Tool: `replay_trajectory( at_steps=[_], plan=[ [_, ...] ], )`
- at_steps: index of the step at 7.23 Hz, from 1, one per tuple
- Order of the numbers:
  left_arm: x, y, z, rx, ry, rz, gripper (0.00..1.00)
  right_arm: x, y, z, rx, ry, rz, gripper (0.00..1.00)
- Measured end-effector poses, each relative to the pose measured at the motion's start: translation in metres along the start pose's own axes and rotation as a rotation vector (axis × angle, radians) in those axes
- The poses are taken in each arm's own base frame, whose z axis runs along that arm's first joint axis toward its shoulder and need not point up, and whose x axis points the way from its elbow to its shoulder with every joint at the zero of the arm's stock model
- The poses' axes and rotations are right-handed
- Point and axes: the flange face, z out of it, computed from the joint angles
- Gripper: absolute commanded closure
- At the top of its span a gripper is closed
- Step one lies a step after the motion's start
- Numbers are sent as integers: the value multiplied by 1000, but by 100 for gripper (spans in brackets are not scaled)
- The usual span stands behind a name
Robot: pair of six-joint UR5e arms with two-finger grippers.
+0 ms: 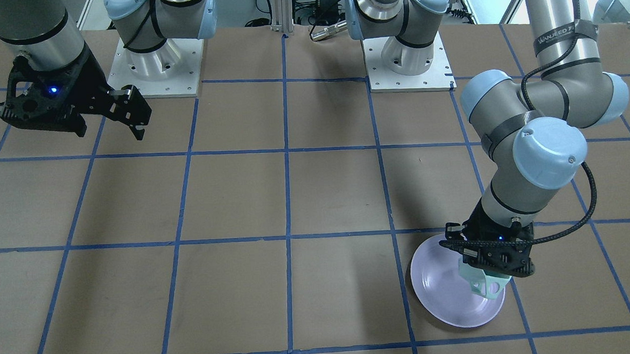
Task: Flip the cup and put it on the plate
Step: 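Carry the upright mug with the left gripper over the lavender plate, then lower the mug onto the plate and open the left gripper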
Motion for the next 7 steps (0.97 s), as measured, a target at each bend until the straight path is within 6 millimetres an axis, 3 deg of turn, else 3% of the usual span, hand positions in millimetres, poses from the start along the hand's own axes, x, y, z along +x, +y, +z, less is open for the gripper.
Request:
replay_trajectory(
  at_steps=[3, 5, 6, 7],
  plan=[
    [5, -7, 19, 20, 37, 9, 100, 0, 0, 0, 0, 0, 0, 0],
    [6, -7, 30, 10, 42, 11, 92, 0, 0, 0, 1, 0, 0, 0],
    [6, -5, 34, 0, 43, 11, 64, 0, 0, 0, 1, 0, 0, 0],
    [7, -2, 38, -8, 43, 9, 4, 0, 0, 0, 1, 0, 0, 0]
  ],
)
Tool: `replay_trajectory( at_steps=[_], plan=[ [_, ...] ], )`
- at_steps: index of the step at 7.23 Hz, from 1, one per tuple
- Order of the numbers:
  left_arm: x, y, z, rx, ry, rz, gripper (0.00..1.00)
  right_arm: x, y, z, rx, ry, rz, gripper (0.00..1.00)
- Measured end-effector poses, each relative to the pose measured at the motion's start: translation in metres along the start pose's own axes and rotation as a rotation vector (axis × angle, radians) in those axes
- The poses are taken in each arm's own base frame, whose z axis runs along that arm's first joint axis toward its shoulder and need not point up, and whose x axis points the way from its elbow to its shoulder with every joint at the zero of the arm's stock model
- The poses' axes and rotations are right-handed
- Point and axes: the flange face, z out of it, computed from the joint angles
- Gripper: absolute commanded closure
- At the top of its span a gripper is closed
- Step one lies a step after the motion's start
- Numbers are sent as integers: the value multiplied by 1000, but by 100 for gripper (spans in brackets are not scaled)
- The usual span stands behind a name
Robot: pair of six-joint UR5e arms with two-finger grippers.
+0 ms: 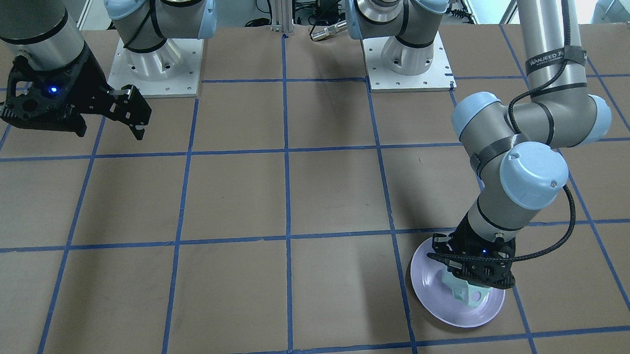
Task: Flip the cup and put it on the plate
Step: 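Lower the mug onto the plate and open the left gripper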
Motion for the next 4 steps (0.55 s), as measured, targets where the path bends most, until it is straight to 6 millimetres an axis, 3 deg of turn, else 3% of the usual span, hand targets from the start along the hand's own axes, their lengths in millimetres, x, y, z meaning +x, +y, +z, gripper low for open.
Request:
replay_trajectory(
  at_steps=[4],
  plan=[
    [0, 2, -22, 22, -16, -14, 0, 0, 0, 1, -1, 0, 0, 0]
  ],
)
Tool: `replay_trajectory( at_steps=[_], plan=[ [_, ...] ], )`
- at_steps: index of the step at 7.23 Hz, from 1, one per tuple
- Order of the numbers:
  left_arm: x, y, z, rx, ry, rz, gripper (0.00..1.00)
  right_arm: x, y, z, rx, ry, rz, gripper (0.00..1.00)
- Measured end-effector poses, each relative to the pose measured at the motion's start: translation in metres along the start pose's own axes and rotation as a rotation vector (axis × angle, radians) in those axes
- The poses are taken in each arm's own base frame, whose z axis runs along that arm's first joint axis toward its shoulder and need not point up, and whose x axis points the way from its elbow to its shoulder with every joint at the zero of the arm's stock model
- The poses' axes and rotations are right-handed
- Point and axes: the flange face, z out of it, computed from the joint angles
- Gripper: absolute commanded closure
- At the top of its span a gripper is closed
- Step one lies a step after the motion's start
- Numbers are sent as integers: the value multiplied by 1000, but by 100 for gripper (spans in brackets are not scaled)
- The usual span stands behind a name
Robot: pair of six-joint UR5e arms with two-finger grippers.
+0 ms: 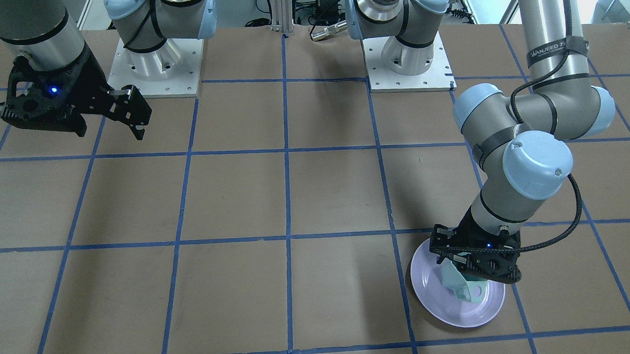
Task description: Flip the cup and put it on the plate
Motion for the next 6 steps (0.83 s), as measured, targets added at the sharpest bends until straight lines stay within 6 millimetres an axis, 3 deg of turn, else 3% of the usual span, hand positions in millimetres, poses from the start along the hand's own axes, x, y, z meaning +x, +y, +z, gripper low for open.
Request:
replay_trajectory(
  at_steps=[2, 6],
  plan=[
    [-2, 3, -31, 7, -8, -36, 0, 0, 0, 0, 0, 0, 0, 0],
    [3, 20, -147, -70, -4, -194, 0, 0, 0, 0, 0, 1, 0, 0]
  ],
)
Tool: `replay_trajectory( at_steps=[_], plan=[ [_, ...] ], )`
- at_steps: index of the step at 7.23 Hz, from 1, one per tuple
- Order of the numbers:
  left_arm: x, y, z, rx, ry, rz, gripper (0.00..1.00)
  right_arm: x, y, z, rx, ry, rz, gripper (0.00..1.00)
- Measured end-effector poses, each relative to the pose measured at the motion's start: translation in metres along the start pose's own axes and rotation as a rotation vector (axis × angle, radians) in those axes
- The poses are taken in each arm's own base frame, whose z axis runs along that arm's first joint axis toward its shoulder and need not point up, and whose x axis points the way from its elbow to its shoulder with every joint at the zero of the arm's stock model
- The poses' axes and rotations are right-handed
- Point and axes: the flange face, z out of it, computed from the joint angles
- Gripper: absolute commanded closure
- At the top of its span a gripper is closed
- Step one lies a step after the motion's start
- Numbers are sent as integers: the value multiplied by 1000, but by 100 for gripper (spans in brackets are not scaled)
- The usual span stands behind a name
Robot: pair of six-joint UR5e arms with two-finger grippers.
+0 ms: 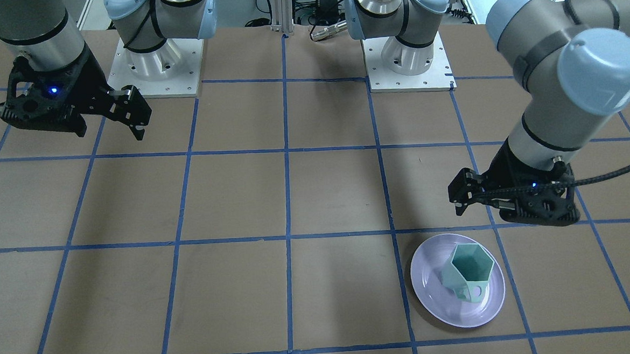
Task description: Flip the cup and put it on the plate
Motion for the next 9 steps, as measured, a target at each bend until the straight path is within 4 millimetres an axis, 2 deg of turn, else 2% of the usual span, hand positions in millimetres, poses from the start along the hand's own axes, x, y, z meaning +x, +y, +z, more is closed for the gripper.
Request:
replay_trajectory(
  at_steps=[1, 3, 6, 9],
  plan=[
    [5, 10, -23, -9, -2, -61, 0, 0, 0, 0, 0, 0, 0, 0],
    [20, 27, -51, -2, -9, -132, 0, 0, 0, 0, 0, 0, 0, 0],
    [55, 41, -66, 5, -12, -102, 0, 0, 0, 0, 1, -1, 0, 0],
    [63, 48, -64, -34, -7, -88, 0, 0, 0, 0, 0, -1, 0, 0]
  ],
)
